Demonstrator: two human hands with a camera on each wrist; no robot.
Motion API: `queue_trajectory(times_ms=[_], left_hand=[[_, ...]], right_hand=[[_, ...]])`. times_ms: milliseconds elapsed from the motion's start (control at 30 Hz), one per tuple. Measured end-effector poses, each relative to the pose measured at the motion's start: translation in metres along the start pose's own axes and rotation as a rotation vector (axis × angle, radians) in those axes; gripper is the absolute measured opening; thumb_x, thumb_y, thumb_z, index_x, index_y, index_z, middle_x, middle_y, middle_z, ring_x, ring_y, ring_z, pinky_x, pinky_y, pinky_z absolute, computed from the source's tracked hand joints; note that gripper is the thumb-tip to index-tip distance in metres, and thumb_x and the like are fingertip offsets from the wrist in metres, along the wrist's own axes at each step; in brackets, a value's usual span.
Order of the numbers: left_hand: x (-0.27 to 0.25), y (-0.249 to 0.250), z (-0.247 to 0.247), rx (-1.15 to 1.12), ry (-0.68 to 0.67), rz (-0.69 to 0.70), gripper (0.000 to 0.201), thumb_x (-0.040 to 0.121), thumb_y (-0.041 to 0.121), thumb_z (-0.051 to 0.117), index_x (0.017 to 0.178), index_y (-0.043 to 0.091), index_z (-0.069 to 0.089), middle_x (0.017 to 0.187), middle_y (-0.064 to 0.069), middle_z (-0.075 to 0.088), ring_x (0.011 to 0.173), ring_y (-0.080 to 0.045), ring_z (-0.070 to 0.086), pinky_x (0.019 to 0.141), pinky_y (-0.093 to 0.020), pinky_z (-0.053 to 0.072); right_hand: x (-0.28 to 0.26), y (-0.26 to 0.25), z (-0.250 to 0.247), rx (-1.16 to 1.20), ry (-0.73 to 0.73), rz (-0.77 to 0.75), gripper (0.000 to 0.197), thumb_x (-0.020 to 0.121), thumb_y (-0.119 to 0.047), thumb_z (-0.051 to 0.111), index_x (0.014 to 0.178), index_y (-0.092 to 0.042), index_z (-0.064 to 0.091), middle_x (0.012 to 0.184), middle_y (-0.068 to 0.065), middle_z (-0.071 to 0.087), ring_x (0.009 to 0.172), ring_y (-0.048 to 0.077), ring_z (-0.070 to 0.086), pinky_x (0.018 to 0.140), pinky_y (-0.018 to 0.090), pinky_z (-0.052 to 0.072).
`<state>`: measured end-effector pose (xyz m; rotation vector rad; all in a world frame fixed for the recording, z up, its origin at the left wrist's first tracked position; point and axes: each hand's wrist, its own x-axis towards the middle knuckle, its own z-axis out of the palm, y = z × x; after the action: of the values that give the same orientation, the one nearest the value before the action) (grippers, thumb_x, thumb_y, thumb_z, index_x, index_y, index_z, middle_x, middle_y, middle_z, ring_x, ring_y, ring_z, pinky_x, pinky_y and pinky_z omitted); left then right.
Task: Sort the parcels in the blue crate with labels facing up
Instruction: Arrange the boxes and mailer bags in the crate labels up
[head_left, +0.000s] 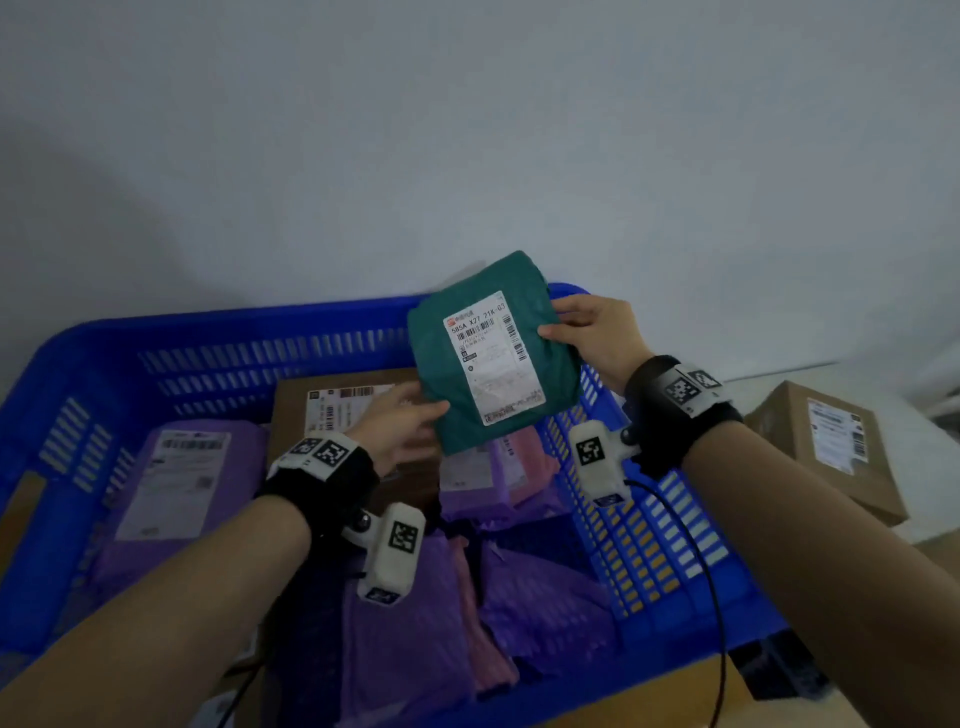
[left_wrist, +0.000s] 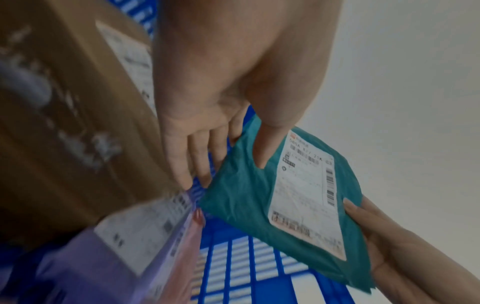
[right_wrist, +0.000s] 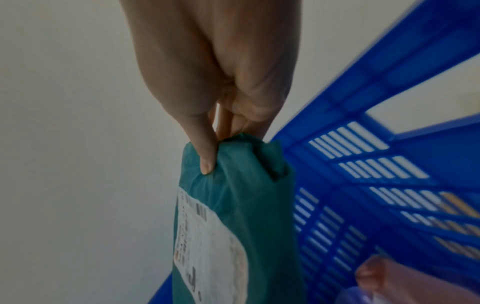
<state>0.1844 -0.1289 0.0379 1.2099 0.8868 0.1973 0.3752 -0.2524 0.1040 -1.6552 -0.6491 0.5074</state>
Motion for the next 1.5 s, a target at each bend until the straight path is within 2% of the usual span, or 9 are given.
queue_trajectory(times_ms=[133, 267, 533, 700, 833, 933, 1100, 1300, 1500], left_hand=[[0.011, -0.029, 0.033, 0.006, 0.014, -0.045, 0.040, 0.088, 0.002, 0.061, 0.124, 0.017, 0.051, 0.120, -0.010, 0.061, 0.092, -0.026, 0.063, 0.079, -0.039, 0.055], [0.026, -0.055, 0.046, 0.178, 0.080, -0.004, 0.051, 0.083, -0.005, 0.062, 0.130, 0.011, 0.049, 0.125, -0.010, 0.058, 0.112, -0.031, 0.059, 0.094, -0.043, 0.051], [0.044, -0.087, 0.049, 0.490, 0.067, 0.092, 0.043, 0.077, 0.005, 0.069, 0.119, 0.004, 0.056, 0.118, -0.016, 0.063, 0.108, -0.030, 0.060, 0.093, -0.042, 0.051], [0.056, -0.100, 0.048, 0.754, 0.054, 0.090, 0.024, 0.086, 0.012, 0.057, 0.107, 0.003, 0.059, 0.108, -0.020, 0.067, 0.098, -0.033, 0.064, 0.078, -0.032, 0.050], [0.065, -0.108, 0.043, 0.740, 0.041, 0.048, 0.064, 0.085, 0.005, 0.055, 0.144, 0.015, 0.032, 0.121, -0.015, 0.062, 0.105, -0.031, 0.062, 0.086, -0.030, 0.051], [0.065, -0.111, 0.046, 0.685, 0.050, 0.085, 0.076, 0.089, 0.002, 0.051, 0.150, 0.030, 0.015, 0.134, -0.009, 0.054, 0.112, -0.026, 0.059, 0.088, -0.021, 0.045], [0.066, -0.106, 0.056, 0.852, 0.054, 0.039, 0.061, 0.092, 0.008, 0.046, 0.148, 0.023, 0.028, 0.137, -0.012, 0.052, 0.116, -0.027, 0.056, 0.093, -0.024, 0.045], [0.057, -0.103, 0.045, 1.021, -0.124, 0.023, 0.070, 0.095, 0.017, 0.046, 0.151, 0.027, 0.006, 0.129, -0.014, 0.055, 0.106, -0.026, 0.060, 0.086, -0.026, 0.050], [0.033, -0.095, 0.008, 0.881, -0.208, 0.037, 0.047, 0.095, 0.013, 0.051, 0.140, 0.019, 0.044, 0.099, -0.008, 0.062, 0.088, -0.019, 0.058, 0.077, -0.026, 0.048]], right_hand=[[-0.001, 0.017, -0.019, -0.315, 0.060, 0.030, 0.027, 0.076, 0.006, 0.070, 0.103, 0.003, 0.067, 0.080, 0.010, 0.065, 0.069, 0.016, 0.063, 0.075, 0.031, 0.057], [-0.002, 0.035, -0.023, -0.989, -0.125, 0.112, 0.034, 0.079, -0.012, 0.068, 0.111, -0.006, 0.059, 0.109, 0.012, 0.063, 0.099, 0.030, 0.060, 0.085, 0.036, 0.049], [-0.008, 0.081, 0.007, -1.172, -0.285, 0.315, 0.094, 0.086, -0.020, 0.062, 0.150, -0.015, -0.007, 0.146, 0.022, 0.034, 0.119, 0.039, 0.052, 0.092, 0.046, 0.048], [-0.006, 0.113, 0.020, -1.123, -0.419, 0.354, 0.084, 0.082, -0.025, 0.068, 0.148, -0.024, 0.016, 0.151, 0.021, 0.015, 0.122, 0.041, 0.048, 0.097, 0.045, 0.046], [0.005, 0.136, 0.025, -1.104, -0.378, 0.402, 0.059, 0.081, -0.022, 0.070, 0.132, -0.011, 0.043, 0.144, 0.017, 0.025, 0.114, 0.036, 0.053, 0.098, 0.041, 0.047], [0.012, 0.152, 0.030, -1.056, -0.304, 0.372, 0.060, 0.079, -0.019, 0.071, 0.131, -0.010, 0.043, 0.142, 0.016, 0.028, 0.120, 0.036, 0.048, 0.103, 0.042, 0.043], [0.016, 0.171, 0.038, -0.978, -0.263, 0.382, 0.064, 0.080, -0.026, 0.071, 0.134, -0.013, 0.039, 0.145, 0.016, 0.024, 0.129, 0.037, 0.038, 0.107, 0.041, 0.038], [0.019, 0.173, 0.038, -1.056, -0.308, 0.375, 0.069, 0.084, -0.029, 0.067, 0.142, -0.016, 0.033, 0.156, 0.016, 0.004, 0.143, 0.036, 0.018, 0.113, 0.047, 0.030], [0.012, 0.139, 0.035, -1.078, -0.387, 0.244, 0.059, 0.087, -0.029, 0.063, 0.137, -0.009, 0.039, 0.144, 0.017, 0.030, 0.126, 0.036, 0.044, 0.101, 0.039, 0.043]])
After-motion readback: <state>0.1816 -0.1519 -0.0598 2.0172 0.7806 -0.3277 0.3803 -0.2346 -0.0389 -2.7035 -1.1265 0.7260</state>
